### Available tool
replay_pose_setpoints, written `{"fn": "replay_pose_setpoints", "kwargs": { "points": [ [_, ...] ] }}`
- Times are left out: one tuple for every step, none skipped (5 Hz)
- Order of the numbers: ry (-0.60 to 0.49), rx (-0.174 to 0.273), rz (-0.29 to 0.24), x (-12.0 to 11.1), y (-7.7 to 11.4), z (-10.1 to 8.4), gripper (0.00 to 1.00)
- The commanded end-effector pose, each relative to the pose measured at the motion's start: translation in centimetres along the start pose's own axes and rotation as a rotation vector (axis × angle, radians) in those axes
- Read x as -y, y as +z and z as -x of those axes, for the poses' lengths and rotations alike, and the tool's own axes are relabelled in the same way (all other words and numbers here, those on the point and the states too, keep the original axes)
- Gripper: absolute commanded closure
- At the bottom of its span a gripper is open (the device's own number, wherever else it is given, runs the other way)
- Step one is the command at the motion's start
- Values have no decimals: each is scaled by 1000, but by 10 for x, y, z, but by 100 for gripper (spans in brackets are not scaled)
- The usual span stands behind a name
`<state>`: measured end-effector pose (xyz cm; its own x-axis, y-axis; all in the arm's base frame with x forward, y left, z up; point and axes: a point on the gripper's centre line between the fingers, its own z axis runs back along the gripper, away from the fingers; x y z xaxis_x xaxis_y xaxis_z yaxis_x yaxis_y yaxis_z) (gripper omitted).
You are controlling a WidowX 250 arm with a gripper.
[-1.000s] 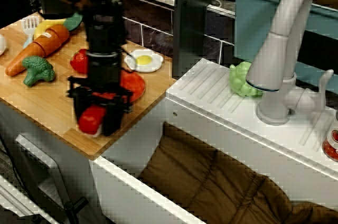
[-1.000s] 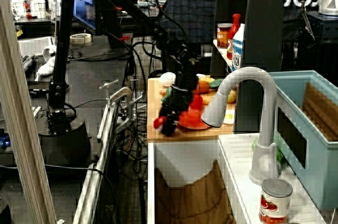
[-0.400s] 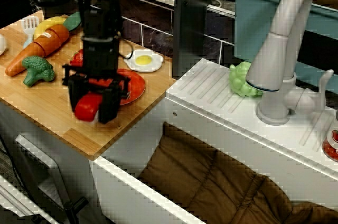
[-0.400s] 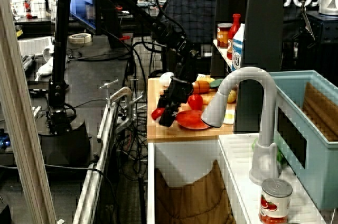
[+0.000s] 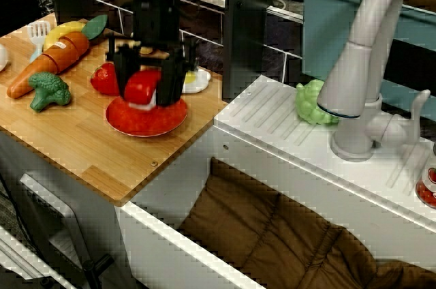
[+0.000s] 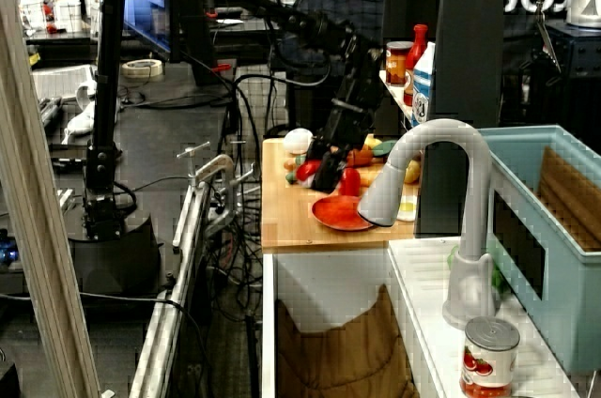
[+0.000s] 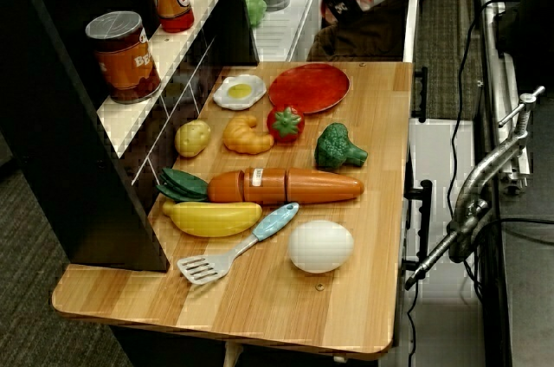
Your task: Put sushi on plate
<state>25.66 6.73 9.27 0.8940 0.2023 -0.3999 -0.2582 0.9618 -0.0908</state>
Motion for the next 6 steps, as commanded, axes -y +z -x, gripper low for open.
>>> {"fn": "replay_pose_setpoints", "kwargs": {
  "points": [
    [-1,84,-7,-12,13,-37,100],
    [48,126,-3,-19,8,-60,100],
    [51,121,-8,-18,9,-68,100],
    [53,87,-24,-22,11,-66,100],
    [53,87,-24,-22,11,-66,0],
    [53,87,-24,-22,11,-66,0]
  ]
}}
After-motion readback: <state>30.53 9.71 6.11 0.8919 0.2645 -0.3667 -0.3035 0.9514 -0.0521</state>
